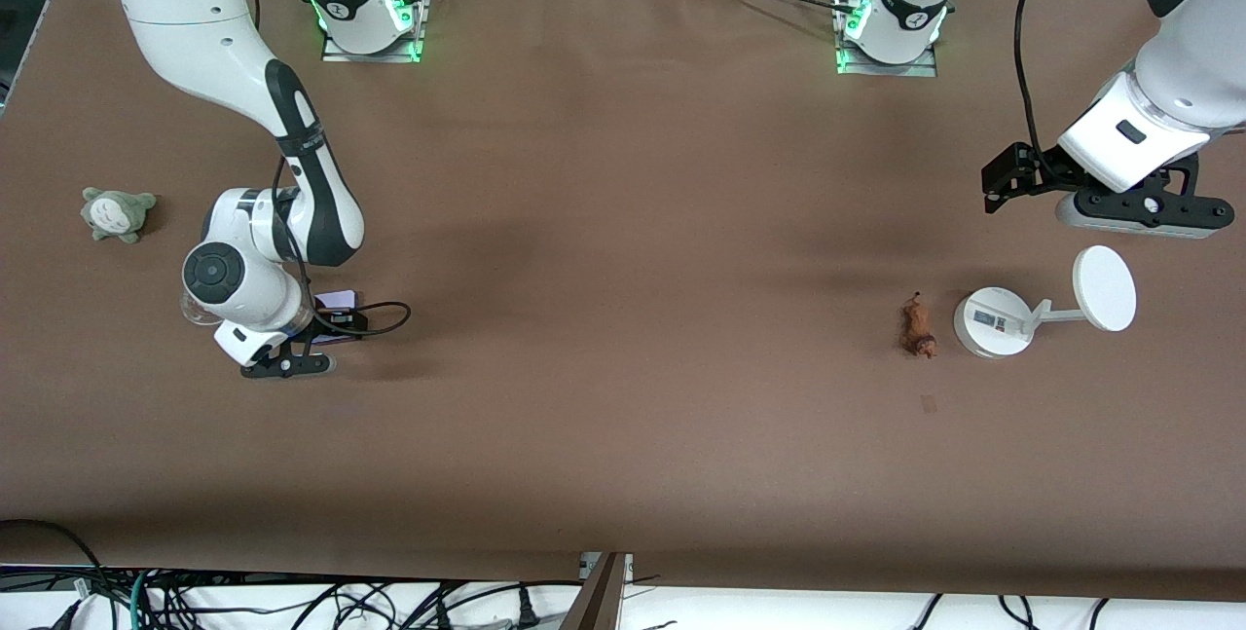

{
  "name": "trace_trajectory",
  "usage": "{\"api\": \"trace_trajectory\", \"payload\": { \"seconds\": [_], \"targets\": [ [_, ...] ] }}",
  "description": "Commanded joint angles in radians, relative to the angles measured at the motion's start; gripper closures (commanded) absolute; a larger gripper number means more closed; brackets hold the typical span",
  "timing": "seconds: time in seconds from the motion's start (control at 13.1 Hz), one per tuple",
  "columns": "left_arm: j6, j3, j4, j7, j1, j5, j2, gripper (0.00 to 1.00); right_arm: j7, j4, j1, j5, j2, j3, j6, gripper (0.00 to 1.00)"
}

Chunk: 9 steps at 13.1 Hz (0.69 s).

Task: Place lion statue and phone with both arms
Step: 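Carry the phone to the clear cup and lower it beside the cup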

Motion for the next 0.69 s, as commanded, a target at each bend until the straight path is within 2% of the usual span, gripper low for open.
{"api": "trace_trajectory", "payload": {
  "seconds": [0.0, 0.15, 0.31, 0.61],
  "targets": [
    [-0.002, 0.000, -0.002, -0.002, -0.001, 0.013, -0.013, 0.00, -0.026, -0.023, -0.010, 0.019, -0.023, 0.010, 0.015, 0.01],
    [-0.002, 0.002, -0.002, -0.002, -0.003, 0.013, -0.013, 0.00, -0.024, -0.018, -0.010, 0.019, -0.049, 0.011, 0.005, 0.01],
    [-0.002, 0.002, -0.002, -0.002, -0.003, 0.013, -0.013, 0.00, -0.021, -0.012, -0.009, 0.019, -0.095, 0.013, -0.059, 0.01],
    [-0.002, 0.000, -0.002, -0.002, -0.003, 0.013, -0.013, 0.00, 0.006, 0.054, -0.009, 0.021, -0.241, 0.010, -0.359, 0.01]
  ]
}}
